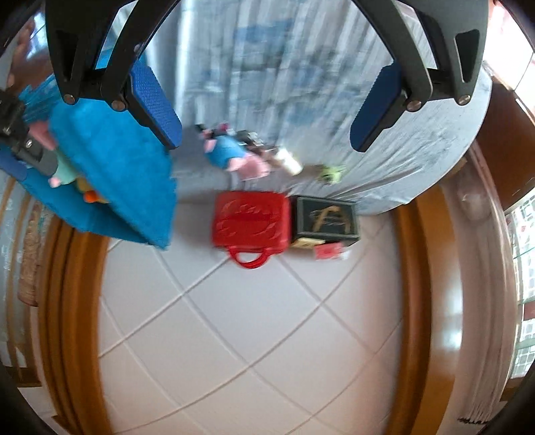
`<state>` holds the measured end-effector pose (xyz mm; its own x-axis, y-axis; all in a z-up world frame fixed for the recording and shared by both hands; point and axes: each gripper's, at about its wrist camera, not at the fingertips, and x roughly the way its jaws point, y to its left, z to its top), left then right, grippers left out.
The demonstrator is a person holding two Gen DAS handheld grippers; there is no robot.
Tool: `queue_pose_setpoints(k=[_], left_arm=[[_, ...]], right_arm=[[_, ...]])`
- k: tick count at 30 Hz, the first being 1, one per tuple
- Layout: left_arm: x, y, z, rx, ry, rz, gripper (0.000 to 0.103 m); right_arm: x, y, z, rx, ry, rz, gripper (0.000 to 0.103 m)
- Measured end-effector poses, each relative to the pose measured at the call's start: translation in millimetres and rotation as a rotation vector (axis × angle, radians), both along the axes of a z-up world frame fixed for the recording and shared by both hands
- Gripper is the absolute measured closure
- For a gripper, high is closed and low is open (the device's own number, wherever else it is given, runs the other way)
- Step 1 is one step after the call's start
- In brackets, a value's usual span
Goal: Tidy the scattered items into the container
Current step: 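Move both tools from the crate back to the items on the bed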
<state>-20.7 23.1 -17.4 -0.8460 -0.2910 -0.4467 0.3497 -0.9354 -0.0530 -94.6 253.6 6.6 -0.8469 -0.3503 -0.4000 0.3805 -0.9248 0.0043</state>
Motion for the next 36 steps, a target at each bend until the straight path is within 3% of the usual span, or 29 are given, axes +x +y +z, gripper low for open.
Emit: queue_pose_setpoints(k=[8,18,27,36], left_arm=[[-16,-84,-29,0.04,-0.074,0.034,0.001],[-83,-139,-72,0.045,-0.184,0.127,0.001],[-163,-155,-121,0.092,-0.296,0.047,0.001],[-238,-142,-171,0.099,-0.395,-0.062,0.001]], right_arm=[[-15,-86,-22,0.071,-0.061,0.019,0.0],[-111,-138,-74,0.075,-0.166,0.1,0.0],[-173,-147,-121,0.143,-0.283,0.029,0.0],[-223,-137,-181,0.121,-0.424,-0.044,0.0]])
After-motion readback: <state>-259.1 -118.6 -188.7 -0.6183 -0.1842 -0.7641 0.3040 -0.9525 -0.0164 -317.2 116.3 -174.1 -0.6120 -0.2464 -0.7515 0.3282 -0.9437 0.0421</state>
